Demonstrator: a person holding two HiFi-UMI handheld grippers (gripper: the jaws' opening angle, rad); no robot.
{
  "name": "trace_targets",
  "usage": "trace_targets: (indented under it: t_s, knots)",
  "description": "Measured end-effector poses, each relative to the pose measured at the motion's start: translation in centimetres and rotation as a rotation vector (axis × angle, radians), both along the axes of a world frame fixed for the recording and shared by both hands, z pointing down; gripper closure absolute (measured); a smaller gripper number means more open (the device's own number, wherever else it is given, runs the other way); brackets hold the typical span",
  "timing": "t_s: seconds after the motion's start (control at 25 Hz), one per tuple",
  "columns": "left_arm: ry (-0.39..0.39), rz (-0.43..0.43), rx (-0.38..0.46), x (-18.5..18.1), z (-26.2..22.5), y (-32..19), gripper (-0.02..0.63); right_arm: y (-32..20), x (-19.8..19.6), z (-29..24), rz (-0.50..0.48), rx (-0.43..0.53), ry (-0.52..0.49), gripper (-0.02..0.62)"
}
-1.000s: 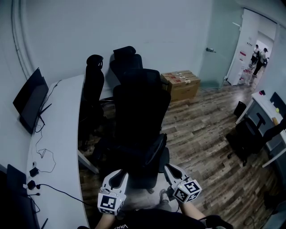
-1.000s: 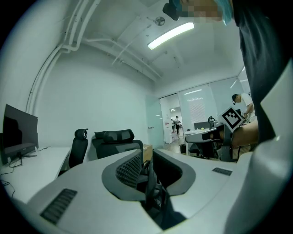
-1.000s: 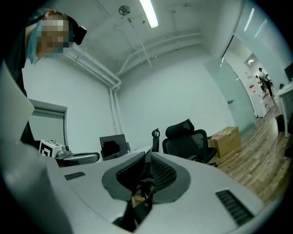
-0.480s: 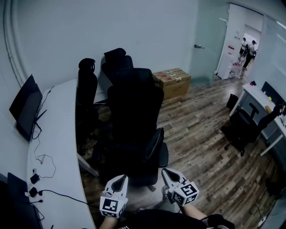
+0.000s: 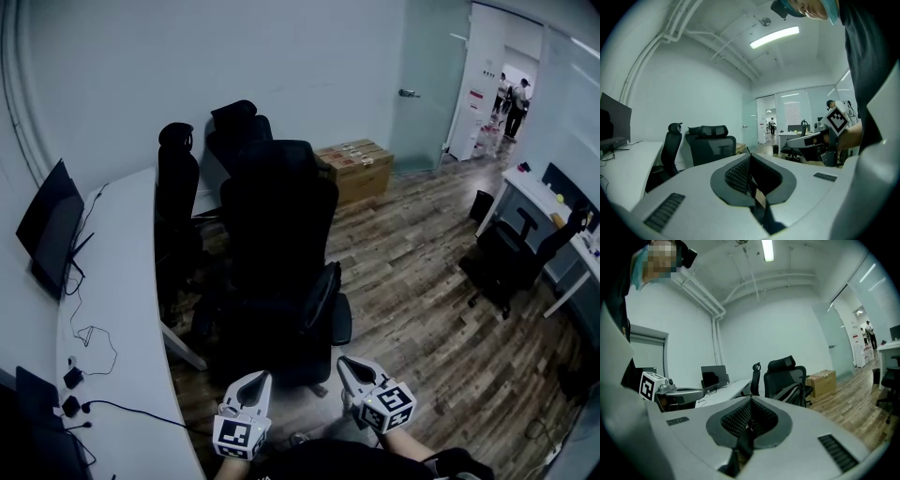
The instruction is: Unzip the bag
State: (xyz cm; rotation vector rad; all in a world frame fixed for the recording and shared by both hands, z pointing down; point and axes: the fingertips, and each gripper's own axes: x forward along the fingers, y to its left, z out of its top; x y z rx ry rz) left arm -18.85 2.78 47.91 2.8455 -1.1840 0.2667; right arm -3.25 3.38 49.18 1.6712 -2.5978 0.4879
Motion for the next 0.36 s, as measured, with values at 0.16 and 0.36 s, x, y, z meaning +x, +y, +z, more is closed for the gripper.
trace_targets:
  t_s: [0.16, 0.36]
  knots:
    - [-0.01, 0.008, 0.0, 0.08, 0.73, 0.08, 0.588, 0.21, -0.13, 0.5, 0.001, -0.012, -0.005, 0.552]
    - [-0.006, 0.015, -0.01, 0.9, 0.73, 0.11, 0.588, -0.02, 0.14, 0.77, -0.002, -0.012, -0.002, 0.552]
